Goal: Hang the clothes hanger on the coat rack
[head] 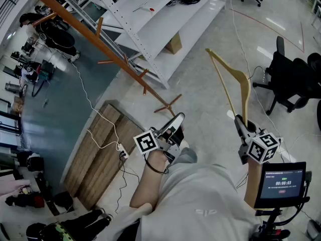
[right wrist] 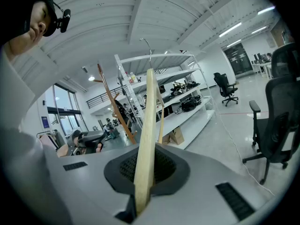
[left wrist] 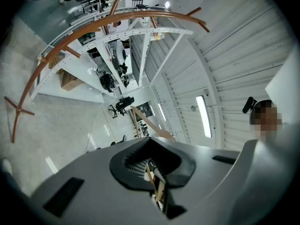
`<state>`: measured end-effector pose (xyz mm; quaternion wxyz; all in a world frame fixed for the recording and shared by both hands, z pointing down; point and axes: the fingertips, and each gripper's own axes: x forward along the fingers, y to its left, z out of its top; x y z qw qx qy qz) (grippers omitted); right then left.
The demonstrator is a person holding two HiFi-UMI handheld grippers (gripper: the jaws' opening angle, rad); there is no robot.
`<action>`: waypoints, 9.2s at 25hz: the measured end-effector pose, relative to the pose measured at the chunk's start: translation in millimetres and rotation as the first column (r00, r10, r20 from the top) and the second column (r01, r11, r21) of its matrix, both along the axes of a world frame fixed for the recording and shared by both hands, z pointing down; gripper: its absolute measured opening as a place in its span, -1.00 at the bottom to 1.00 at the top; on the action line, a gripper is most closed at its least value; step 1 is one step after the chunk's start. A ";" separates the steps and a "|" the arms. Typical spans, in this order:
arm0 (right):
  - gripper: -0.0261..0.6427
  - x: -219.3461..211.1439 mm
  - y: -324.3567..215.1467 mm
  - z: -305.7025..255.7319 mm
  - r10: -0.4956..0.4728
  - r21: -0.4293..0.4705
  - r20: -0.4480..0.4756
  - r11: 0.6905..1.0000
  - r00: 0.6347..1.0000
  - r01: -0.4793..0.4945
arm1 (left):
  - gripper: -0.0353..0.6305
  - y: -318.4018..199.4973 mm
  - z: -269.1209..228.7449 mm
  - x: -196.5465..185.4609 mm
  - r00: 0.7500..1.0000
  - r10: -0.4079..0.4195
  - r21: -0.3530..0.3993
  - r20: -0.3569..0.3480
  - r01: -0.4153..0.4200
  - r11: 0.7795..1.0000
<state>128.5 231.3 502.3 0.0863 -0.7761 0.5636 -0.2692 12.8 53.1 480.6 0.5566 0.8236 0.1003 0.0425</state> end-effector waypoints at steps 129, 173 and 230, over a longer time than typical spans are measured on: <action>-0.61 -47.2 -498.5 -83.6 -0.722 -0.072 -0.228 0.681 0.653 0.729 | -0.88 -280.7 -70.6 -86.3 0.714 -0.693 -0.022 -0.094 0.695 0.719; -0.49 80.3 -301.1 -150.5 -0.223 0.238 -0.173 0.936 0.959 0.260 | -0.88 -186.3 -106.3 73.2 0.971 -0.163 0.162 -0.173 0.191 0.968; -0.51 116.0 -129.9 -77.7 0.108 0.286 0.084 0.950 0.991 -0.128 | -0.88 -35.8 -51.3 184.7 0.958 0.283 0.073 -0.047 -0.279 0.957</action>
